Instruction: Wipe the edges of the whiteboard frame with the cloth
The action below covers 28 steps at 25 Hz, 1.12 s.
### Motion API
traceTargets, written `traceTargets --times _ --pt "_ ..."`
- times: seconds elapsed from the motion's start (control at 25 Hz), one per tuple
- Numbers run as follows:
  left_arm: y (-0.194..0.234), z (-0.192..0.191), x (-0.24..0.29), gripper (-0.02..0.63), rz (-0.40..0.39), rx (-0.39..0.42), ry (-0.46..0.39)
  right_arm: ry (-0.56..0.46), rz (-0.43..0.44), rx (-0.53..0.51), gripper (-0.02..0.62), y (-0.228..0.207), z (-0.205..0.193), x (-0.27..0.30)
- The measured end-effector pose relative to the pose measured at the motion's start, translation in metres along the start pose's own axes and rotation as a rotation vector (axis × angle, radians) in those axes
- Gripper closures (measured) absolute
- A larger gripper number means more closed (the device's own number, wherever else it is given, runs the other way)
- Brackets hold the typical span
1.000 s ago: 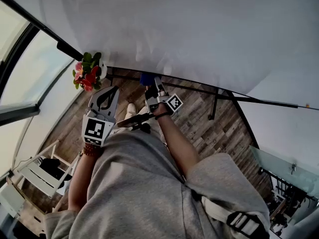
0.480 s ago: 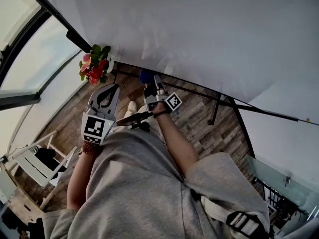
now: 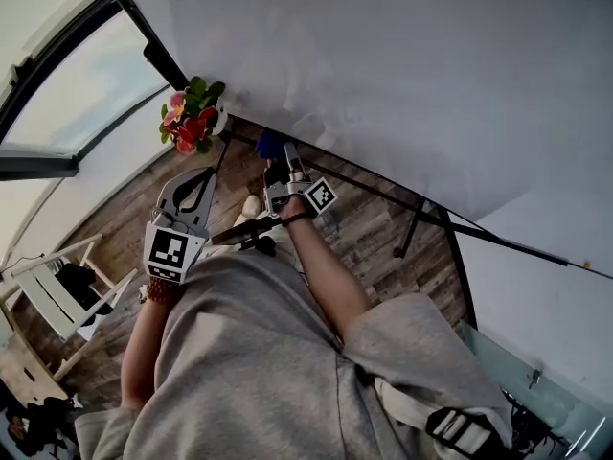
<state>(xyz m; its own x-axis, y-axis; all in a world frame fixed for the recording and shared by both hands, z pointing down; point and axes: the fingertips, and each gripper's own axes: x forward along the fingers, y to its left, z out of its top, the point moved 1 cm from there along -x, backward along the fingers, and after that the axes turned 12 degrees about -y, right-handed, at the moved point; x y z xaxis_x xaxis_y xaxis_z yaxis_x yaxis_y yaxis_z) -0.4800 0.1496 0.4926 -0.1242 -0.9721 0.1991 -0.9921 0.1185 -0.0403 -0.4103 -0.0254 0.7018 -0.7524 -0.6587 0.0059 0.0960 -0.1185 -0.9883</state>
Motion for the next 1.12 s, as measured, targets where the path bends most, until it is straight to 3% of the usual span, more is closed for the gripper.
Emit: traceTargets --times 1.12 --pt "0.022 -0.016 -0.059 0.594 0.220 0.002 0.061 0.106 0.033 0.118 0.514 -0.009 -0.068 0.035"
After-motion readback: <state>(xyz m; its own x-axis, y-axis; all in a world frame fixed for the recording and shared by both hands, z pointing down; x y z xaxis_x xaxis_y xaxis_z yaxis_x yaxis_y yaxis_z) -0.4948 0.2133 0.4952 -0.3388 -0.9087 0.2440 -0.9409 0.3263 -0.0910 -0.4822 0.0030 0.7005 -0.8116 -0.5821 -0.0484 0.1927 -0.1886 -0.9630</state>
